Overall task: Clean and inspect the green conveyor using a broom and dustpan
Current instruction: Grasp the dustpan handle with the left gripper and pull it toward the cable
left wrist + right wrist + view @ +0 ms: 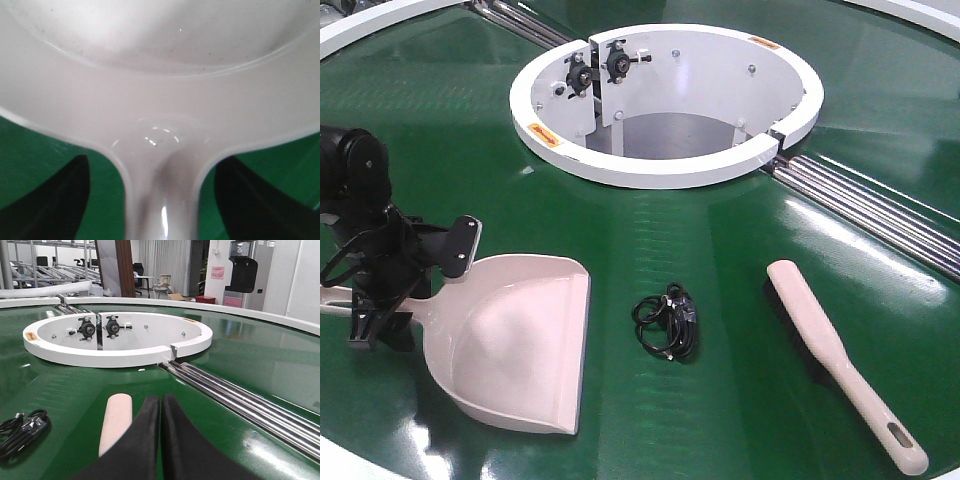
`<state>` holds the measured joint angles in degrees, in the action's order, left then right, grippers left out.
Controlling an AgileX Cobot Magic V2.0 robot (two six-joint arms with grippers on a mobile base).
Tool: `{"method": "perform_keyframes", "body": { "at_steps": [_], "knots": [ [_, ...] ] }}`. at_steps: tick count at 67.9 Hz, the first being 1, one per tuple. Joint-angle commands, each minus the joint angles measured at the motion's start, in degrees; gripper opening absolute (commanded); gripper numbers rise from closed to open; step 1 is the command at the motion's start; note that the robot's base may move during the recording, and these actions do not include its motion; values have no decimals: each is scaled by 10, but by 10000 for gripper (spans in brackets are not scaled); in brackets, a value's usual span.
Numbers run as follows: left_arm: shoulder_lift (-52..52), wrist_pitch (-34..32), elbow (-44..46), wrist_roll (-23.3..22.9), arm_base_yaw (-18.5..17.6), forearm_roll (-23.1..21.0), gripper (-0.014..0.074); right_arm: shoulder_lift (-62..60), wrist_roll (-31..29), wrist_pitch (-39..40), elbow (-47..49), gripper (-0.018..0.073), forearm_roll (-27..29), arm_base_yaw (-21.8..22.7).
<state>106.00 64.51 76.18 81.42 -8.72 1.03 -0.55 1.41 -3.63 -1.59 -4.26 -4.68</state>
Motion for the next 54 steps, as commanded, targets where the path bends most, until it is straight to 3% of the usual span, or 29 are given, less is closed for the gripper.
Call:
{"method": "perform_keyframes", "body": {
  "at_steps": [1, 26, 45, 54],
  "knots": [
    [-21, 6, 14, 0, -1, 10, 407, -10, -2, 40, -12, -10, -1, 4],
    [-42, 17, 16, -1, -2, 12, -7, -10, -2, 40, -12, -10, -1, 4],
    [-59, 19, 55, -26, -4, -55, -8, -10, -2, 40, -12, -10, -1, 4],
    [-58, 8, 66, -31, -20, -37, -8, -10, -2, 40, -12, -10, -1, 4]
  ]
}}
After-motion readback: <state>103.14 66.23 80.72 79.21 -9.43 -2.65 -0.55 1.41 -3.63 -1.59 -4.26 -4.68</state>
